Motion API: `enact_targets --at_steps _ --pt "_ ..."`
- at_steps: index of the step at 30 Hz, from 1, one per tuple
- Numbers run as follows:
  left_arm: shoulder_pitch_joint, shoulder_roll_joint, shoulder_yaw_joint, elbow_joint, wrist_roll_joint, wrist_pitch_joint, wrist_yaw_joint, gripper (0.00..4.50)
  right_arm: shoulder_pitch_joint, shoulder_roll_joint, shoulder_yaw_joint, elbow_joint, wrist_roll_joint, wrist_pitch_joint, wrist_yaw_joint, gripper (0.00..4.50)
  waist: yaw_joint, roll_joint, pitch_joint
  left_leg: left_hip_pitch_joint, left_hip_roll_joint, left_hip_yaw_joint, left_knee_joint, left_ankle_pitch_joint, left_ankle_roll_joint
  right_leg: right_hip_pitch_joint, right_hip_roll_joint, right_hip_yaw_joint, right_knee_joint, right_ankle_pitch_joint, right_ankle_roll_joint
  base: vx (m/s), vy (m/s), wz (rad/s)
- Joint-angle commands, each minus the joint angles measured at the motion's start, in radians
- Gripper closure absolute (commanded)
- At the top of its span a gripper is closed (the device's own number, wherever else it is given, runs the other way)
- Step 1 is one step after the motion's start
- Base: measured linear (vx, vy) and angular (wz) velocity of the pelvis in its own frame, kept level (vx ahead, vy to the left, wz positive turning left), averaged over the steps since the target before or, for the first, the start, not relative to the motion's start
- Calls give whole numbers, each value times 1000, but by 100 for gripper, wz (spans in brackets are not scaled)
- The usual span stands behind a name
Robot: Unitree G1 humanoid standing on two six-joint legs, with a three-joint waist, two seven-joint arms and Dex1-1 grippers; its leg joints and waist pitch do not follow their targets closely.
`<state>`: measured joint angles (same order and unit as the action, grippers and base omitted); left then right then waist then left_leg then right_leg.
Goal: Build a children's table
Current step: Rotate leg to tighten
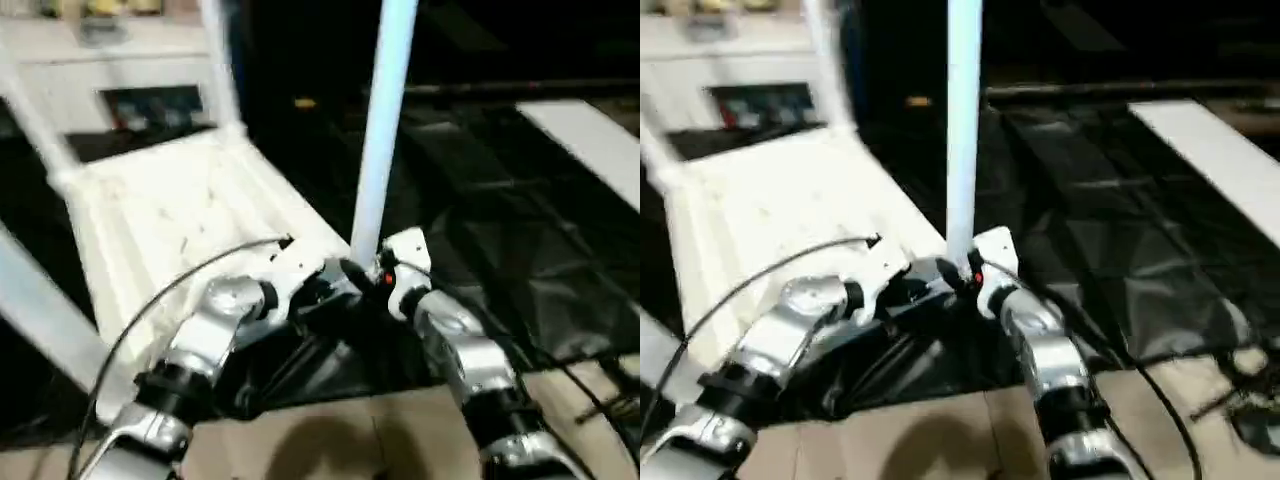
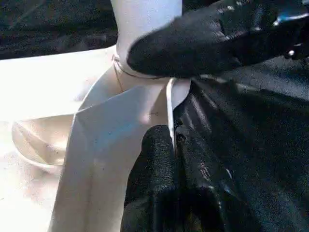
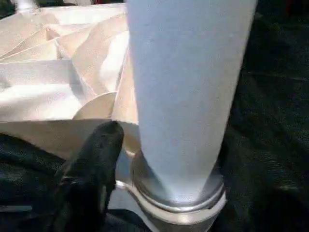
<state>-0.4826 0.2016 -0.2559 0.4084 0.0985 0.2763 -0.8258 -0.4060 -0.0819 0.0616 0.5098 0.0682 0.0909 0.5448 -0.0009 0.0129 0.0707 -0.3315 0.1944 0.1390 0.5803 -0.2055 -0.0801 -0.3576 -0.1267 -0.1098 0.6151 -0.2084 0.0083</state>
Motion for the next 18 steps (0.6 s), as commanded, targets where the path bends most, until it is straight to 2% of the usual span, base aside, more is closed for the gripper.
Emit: enact_targets --at_steps 1,2,3,4,5,6,7,8,10,12,14,18 --pt "-2 -4 -51 -37 -29 -32 -63 450 1 0 58 -6 2 13 75 119 17 -15 -58 1 -2 0 -58 -441 -4 -9 -56 60 -138 -668 -94 101 -63 0" --pt "4 12 -54 -45 -34 -32 -91 450 2 -29 59 -19 10 18 110 119 30 -15 -72 -36 10 1 -69 -236 27 19 -54 71 -120 -580 -99 63 -50 0" --pt "4 12 -54 -45 -34 -32 -91 450 2 -30 59 -19 10 18 111 119 40 -9 -80 -33 16 6 -68 -162 37 16 -48 70 -113 -479 -117 63 -50 0" --pt "10 34 -60 -55 -40 -35 -128 450 3 -67 61 -36 22 20 165 119 43 -9 -89 -36 21 15 -59 -40 65 15 -29 67 -83 -236 -175 63 -49 7" --pt "13 45 -63 -60 -43 -38 -146 450 5 -87 64 -47 27 21 197 119 49 2 -89 -35 22 24 -55 -8 93 11 -22 67 -71 -87 -231 71 -30 0" --pt "13 48 -64 -60 -43 -41 -152 450 5 -95 67 -51 30 21 211 119 47 3 -89 -46 21 25 -55 3 98 17 -16 65 -62 -30 -251 71 -30 0" --pt "17 60 -68 -67 -47 -38 -174 450 7 -111 69 -61 34 24 237 119 53 6 -93 -49 22 26 -51 -1 101 18 -11 64 -54 49 -269 71 -12 -7" --pt "21 73 -74 -77 -53 -38 -202 450 8 -127 70 -70 40 27 266 119 59 3 -98 -43 22 28 -48 -6 107 19 -8 64 -49 101 -283 0 0 0" --pt "30 104 -85 -98 -66 -35 -261 450 12 -167 78 -87 49 26 339 119 62 0 -94 -42 22 30 -49 -28 120 18 -6 64 -49 113 -298 0 0 0" --pt "35 140 -100 -114 -79 -40 -321 450 17 -208 93 -102 58 24 414 119 64 1 -89 -40 25 32 -53 -85 114 19 -8 64 -56 35 -293 0 0 0" --pt "35 162 -110 -121 -87 -41 -357 450 20 -229 103 -111 64 21 453 119 69 1 -83 -34 30 33 -60 -141 88 14 -9 66 -67 -66 -275 0 0 0" --pt "30 216 -132 -139 -109 -31 -457 450 24 -269 122 -134 86 31 559 119 70 -1 -82 -31 32 33 -65 -172 60 14 -8 68 -71 -138 -249 0 0 0"
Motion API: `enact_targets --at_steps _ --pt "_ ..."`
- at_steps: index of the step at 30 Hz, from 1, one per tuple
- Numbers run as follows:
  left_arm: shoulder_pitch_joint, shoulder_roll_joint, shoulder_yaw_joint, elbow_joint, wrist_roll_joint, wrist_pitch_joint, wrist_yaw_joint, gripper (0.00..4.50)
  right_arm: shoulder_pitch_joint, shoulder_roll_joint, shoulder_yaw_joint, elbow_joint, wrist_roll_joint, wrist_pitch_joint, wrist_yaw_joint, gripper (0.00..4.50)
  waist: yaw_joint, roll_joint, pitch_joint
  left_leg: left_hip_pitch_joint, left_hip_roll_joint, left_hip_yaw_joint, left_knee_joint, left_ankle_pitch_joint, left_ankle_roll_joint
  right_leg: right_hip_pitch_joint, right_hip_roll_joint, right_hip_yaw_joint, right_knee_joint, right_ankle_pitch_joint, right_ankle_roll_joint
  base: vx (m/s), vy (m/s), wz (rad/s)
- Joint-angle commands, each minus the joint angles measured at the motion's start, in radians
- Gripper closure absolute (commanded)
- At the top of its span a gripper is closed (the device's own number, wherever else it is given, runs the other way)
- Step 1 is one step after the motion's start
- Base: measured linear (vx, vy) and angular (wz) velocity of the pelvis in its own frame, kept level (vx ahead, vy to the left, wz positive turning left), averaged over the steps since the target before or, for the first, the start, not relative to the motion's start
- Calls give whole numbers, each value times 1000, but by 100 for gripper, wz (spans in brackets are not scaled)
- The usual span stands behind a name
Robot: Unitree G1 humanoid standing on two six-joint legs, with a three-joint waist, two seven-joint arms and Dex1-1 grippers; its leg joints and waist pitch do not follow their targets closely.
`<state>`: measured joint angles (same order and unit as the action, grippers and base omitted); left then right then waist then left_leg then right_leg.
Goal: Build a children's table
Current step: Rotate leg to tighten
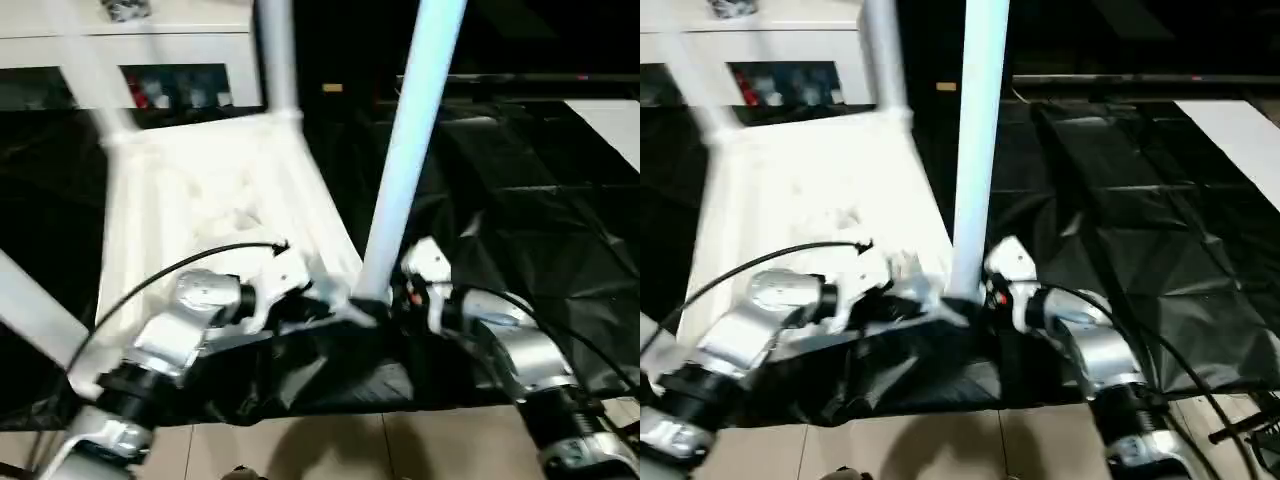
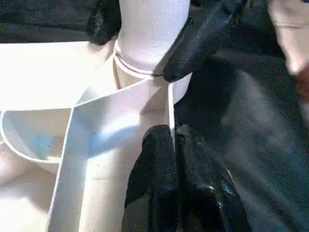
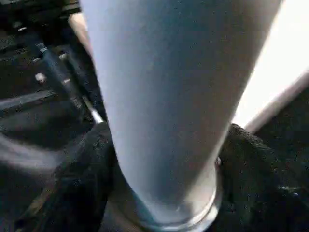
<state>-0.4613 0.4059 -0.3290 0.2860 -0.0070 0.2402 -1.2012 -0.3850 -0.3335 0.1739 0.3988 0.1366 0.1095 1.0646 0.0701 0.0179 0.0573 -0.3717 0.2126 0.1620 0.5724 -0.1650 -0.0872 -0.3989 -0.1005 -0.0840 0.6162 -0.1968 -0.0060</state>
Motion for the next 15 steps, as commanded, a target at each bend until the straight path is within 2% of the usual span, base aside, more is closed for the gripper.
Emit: enact_targets --at_steps 1,2,3,5,6,15 --pt "9 11 -59 -17 -4 5 -82 450 3 -17 10 -23 18 12 39 135 -2 -7 -68 8 14 11 -58 -212 64 55 -33 44 -71 -149 -232 0 0 0" --pt "6 16 -61 -15 -4 4 -92 450 3 -22 15 -25 21 17 55 153 -3 -7 -68 9 14 13 -58 -210 62 53 -31 46 -71 -144 -233 0 0 0" --pt "0 25 -65 -11 -5 5 -109 450 0 -29 24 -26 23 17 77 153 -3 -11 -68 10 14 14 -58 -212 62 52 -31 47 -72 -144 -233 0 0 0" --pt "-3 32 -69 -10 -8 7 -124 450 -2 -34 29 -24 26 14 89 165 -1 -11 -69 13 14 16 -57 -210 59 48 -30 55 -70 -144 -234 0 0 0" --pt "-4 33 -69 -9 -9 7 -126 450 -2 -35 30 -25 26 14 92 188 -1 -11 -69 11 13 16 -56 -205 58 50 -29 56 -69 -137 -234 0 0 0" --pt "-28 43 -70 21 -8 -6 -137 450 -3 -41 51 -27 30 17 131 207 5 -16 -74 10 10 17 -52 -166 66 53 -28 56 -64 -85 -241 0 0 0"
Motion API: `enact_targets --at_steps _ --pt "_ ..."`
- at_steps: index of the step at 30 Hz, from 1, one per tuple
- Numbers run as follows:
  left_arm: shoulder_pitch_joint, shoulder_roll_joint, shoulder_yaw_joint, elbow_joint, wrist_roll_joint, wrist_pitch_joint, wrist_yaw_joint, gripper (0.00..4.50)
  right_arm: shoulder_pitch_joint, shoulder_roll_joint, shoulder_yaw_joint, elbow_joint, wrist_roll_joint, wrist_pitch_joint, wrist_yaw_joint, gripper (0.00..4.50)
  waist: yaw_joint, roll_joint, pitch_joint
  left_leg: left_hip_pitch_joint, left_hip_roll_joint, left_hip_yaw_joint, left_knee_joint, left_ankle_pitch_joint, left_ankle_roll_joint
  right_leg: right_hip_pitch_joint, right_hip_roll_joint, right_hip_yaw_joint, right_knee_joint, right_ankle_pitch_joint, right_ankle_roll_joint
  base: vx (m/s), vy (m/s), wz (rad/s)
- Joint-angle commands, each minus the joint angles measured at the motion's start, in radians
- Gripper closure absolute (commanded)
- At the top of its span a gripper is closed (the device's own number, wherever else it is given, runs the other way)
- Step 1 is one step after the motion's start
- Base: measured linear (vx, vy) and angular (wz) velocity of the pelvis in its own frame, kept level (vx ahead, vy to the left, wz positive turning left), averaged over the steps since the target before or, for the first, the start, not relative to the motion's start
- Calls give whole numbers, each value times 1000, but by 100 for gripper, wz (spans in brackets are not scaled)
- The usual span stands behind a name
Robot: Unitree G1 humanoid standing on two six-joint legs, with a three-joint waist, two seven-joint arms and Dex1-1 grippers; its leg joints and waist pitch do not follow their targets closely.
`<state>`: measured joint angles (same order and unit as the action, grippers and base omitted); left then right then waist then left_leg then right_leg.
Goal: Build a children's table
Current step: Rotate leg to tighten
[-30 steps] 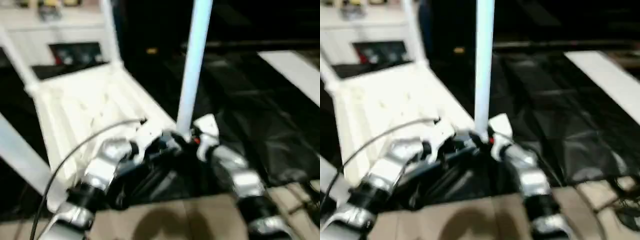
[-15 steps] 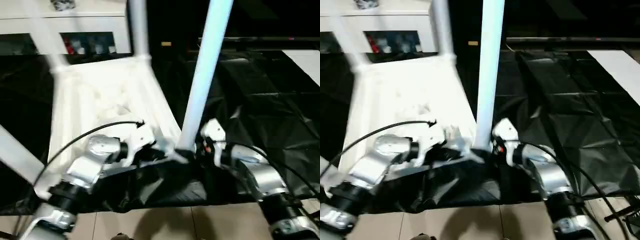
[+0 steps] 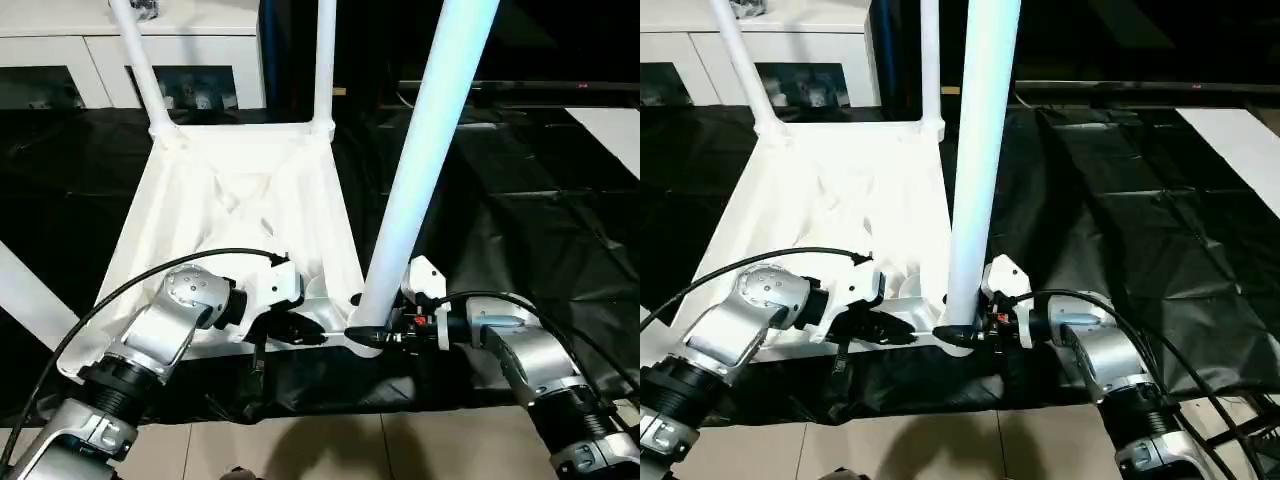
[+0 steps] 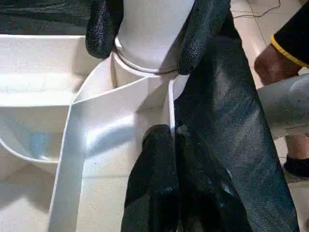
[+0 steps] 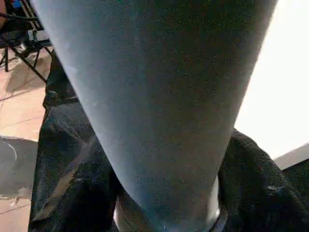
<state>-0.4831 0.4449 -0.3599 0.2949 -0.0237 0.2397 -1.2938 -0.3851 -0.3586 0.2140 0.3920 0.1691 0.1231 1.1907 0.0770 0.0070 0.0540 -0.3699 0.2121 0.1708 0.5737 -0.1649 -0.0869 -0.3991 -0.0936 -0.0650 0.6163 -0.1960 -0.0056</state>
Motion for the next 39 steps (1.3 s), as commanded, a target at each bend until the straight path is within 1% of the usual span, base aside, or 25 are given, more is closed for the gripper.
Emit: enact_targets --at_steps 1,3,6,7,8,10,11,12,13,14,16,17,19,20,21,23,24,27,28,31,33,34,35,37,39 --pt "-8 -5 -32 18 9 -6 -24 450 0 -9 9 -20 -1 6 -3 207 -1 -5 -70 8 11 9 -53 -169 65 53 -35 37 -64 -92 -241 0 0 0" --pt "-14 -40 -4 40 14 -4 58 450 10 21 -7 -12 2 10 -56 207 0 -6 -69 9 10 9 -54 -180 59 53 -35 37 -67 -110 -237 0 0 0" --pt "-22 -73 21 61 24 10 151 450 12 75 -33 22 -7 -5 -159 207 2 -7 -64 12 11 8 -60 -235 33 48 -38 37 -79 -221 -211 0 0 0" --pt "-23 -78 23 63 25 12 164 450 11 85 -37 30 -11 -8 -181 207 2 -8 -63 14 10 6 -62 -259 21 47 -39 36 -85 -281 -190 0 0 0" --pt "-25 -99 34 70 33 20 218 450 7 127 -53 61 -26 -28 -269 208 1 -11 -63 15 11 6 -63 -265 15 45 -40 37 -88 -304 -181 0 0 0" --pt "-28 -130 47 76 44 37 286 450 1 183 -70 102 -46 -38 -388 209 -4 -9 -60 13 11 2 -67 -292 0 42 -40 35 -91 -361 -159 0 0 0" --pt "-30 -146 52 78 52 48 323 450 -5 214 -77 127 -60 -38 -459 209 -15 -9 -57 11 9 0 -71 -310 -15 38 -39 33 -97 -396 -142 0 0 0" --pt "-30 -162 57 76 56 60 351 450 -12 246 -84 151 -67 -46 -518 209 -19 -9 -58 13 8 -1 -71 -324 -18 38 -39 32 -98 -415 -136 0 0 0" --pt "-30 -162 57 76 56 60 351 450 -12 246 -84 151 -67 -46 -518 209 -29 -11 -57 8 5 -5 -72 -341 -19 40 -40 30 -102 -446 -124 0 0 0" --pt "-31 -178 63 74 59 72 378 450 -19 275 -91 173 -74 -52 -572 209 -30 -8 -58 8 5 -6 -72 -342 -19 41 -40 29 -102 -452 -118 0 0 0" --pt "-29 -212 73 64 65 96 438 450 -43 329 -104 223 -93 -49 -686 209 -40 -4 -58 10 5 -7 -72 -357 -17 33 -39 31 -105 -443 -125 0 0 0" --pt "-25 -253 82 49 75 117 514 450 -80 389 -119 283 -105 -41 -802 209 -50 -6 -57 7 4 -8 -73 -361 -21 33 -38 30 -105 -443 -128 0 0 0" --pt "-21 -267 80 38 79 124 532 450 -97 409 -119 306 -107 -42 -827 209 -52 -5 -57 6 1 -10 -73 -376 -19 36 -37 24 -110 -475 -112 0 0 0" --pt "-15 -281 72 26 87 124 549 450 -115 425 -107 327 -120 -63 -830 209 -54 -6 -58 9 2 -8 -71 -383 -15 30 -39 28 -112 -472 -112 0 0 0" --pt "-11 -286 65 20 92 121 552 450 -121 433 -103 336 -128 -79 -829 209 -53 -6 -60 9 2 -9 -70 -381 -12 31 -39 28 -111 -464 -114 0 0 0" --pt "-7 -290 60 17 95 117 549 450 -124 436 -100 340 -135 -98 -827 209 -52 -5 -62 8 4 -5 -69 -357 1 30 -36 33 -106 -385 -131 0 0 0" --pt "-6 -290 59 17 92 113 548 450 -123 437 -107 337 -121 -101 -812 175 -52 -6 -62 8 5 -3 -68 -349 4 30 -35 34 -104 -362 -139 0 0 0" --pt "-5 -283 56 19 85 98 532 450 -117 432 -120 327 -95 -100 -779 154 -50 -3 -64 5 5 -1 -68 -320 14 36 -32 34 -95 -292 -165 0 0 0" --pt "-5 -279 55 20 84 91 526 450 -115 423 -120 323 -96 -103 -770 131 -50 -3 -65 4 5 -1 -68 -315 15 37 -32 34 -94 -284 -168 0 0 0" --pt "0 -263 52 23 83 72 501 450 -99 375 -110 284 -109 -108 -733 111 -46 3 -69 4 6 0 -65 -284 22 42 -32 36 -88 -215 -185 0 0 0" --pt "4 -253 51 20 84 76 496 450 -75 324 -102 230 -93 -93 -669 111 -42 3 -69 5 6 2 -64 -268 26 43 -31 37 -84 -173 -200 0 0 0" --pt "4 -253 51 20 84 76 496 450 -75 324 -102 230 -93 -93 -669 111 -39 2 -70 3 6 2 -63 -257 31 48 -30 36 -82 -149 -203 0 0 0" --pt "5 -243 55 21 83 72 487 450 -28 246 -98 139 -68 -68 -575 111 -38 1 -70 5 7 3 -62 -247 36 47 -29 37 -80 -125 -211 0 0 0" --pt "4 -240 57 24 83 70 485 450 -9 212 -99 103 -59 -59 -536 111 -28 1 -71 8 8 5 -58 -235 54 49 -27 37 -79 -92 -213 0 0 0" --pt "2 -234 59 29 84 64 475 450 34 134 -109 31 -36 -48 -450 111 -23 -1 -71 5 8 6 -58 -218 62 54 -28 37 -79 -78 -213 0 0 0"
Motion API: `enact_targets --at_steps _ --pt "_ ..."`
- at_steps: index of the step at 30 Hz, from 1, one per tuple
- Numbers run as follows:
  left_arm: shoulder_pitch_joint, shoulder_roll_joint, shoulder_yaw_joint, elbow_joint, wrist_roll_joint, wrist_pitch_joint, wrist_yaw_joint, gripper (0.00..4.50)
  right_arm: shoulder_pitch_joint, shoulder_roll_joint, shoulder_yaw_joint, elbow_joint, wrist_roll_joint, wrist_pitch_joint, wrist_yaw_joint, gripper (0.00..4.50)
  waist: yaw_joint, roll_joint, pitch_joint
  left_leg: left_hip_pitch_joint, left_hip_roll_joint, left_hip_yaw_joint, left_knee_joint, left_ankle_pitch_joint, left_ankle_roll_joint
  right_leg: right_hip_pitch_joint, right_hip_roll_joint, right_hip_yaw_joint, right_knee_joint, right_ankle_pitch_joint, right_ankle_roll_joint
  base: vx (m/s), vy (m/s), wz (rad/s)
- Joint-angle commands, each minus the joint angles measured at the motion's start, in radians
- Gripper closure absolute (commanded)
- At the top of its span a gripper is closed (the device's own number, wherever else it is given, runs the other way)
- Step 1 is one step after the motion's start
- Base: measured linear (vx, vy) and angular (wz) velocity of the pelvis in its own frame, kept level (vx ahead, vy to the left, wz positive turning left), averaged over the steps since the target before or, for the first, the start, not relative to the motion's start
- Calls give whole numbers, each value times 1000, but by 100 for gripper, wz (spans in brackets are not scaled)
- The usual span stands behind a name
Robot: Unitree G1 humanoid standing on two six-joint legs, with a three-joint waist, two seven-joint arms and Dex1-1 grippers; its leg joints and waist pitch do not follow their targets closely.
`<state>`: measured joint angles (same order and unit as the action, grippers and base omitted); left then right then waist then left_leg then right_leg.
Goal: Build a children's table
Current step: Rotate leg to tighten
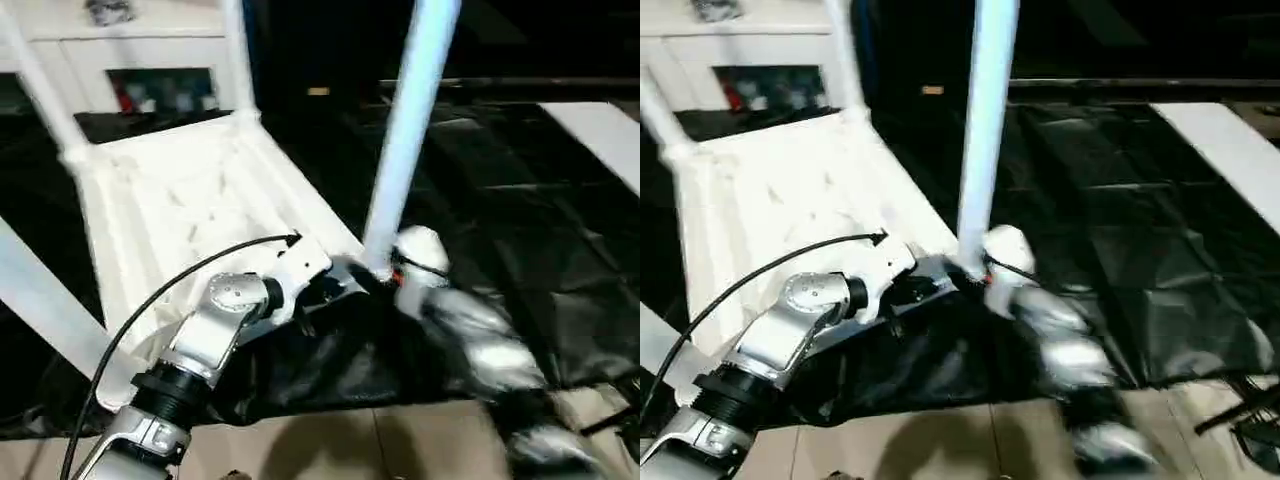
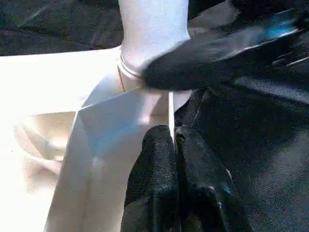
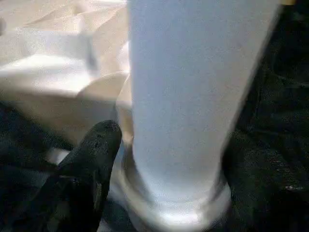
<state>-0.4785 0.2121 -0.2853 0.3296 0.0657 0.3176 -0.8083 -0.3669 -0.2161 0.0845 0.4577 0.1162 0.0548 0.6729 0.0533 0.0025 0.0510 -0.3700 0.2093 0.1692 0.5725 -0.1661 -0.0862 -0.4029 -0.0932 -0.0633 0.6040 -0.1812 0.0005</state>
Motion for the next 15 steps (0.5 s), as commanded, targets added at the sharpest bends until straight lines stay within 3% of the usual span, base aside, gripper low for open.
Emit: enact_targets --at_steps 1,2,5,6,7,9,15 --pt "-1 5 -18 -5 -5 -18 -22 450 40 -55 9 -72 33 25 119 111 4 1 -67 4 10 7 -57 -220 66 59 -29 34 -69 -104 -217 0 0 0" --pt "0 9 -20 -4 -5 -20 -30 450 54 -89 -2 -92 45 24 154 111 5 4 -66 5 10 7 -56 -229 68 59 -30 34 -70 -124 -216 0 0 0" --pt "2 22 -26 -2 -10 -29 -53 450 79 -161 -35 -129 82 38 230 111 6 -1 -66 4 9 7 -56 -247 70 58 -31 33 -77 -179 -208 0 0 0" --pt "1 25 -29 1 -11 -32 -57 450 82 -177 -43 -134 90 42 246 111 7 5 -65 5 10 7 -57 -250 68 55 -32 33 -78 -197 -207 0 0 0" --pt "0 27 -30 3 -12 -33 -58 450 86 -188 -46 -142 96 48 255 111 5 0 -65 4 10 7 -56 -253 67 56 -31 32 -80 -207 -206 0 0 0" --pt "-5 39 -36 13 -12 -42 -79 450 98 -251 -69 -156 109 53 286 111 7 -1 -65 3 9 6 -56 -243 69 57 -30 32 -79 -208 -203 0 0 0" --pt "14 82 -67 -28 -51 -63 -212 450 90 -284 -116 -135 120 57 258 111 7 -3 -68 4 9 8 -52 -214 79 54 -31 31 -76 -187 -216 0 0 0"
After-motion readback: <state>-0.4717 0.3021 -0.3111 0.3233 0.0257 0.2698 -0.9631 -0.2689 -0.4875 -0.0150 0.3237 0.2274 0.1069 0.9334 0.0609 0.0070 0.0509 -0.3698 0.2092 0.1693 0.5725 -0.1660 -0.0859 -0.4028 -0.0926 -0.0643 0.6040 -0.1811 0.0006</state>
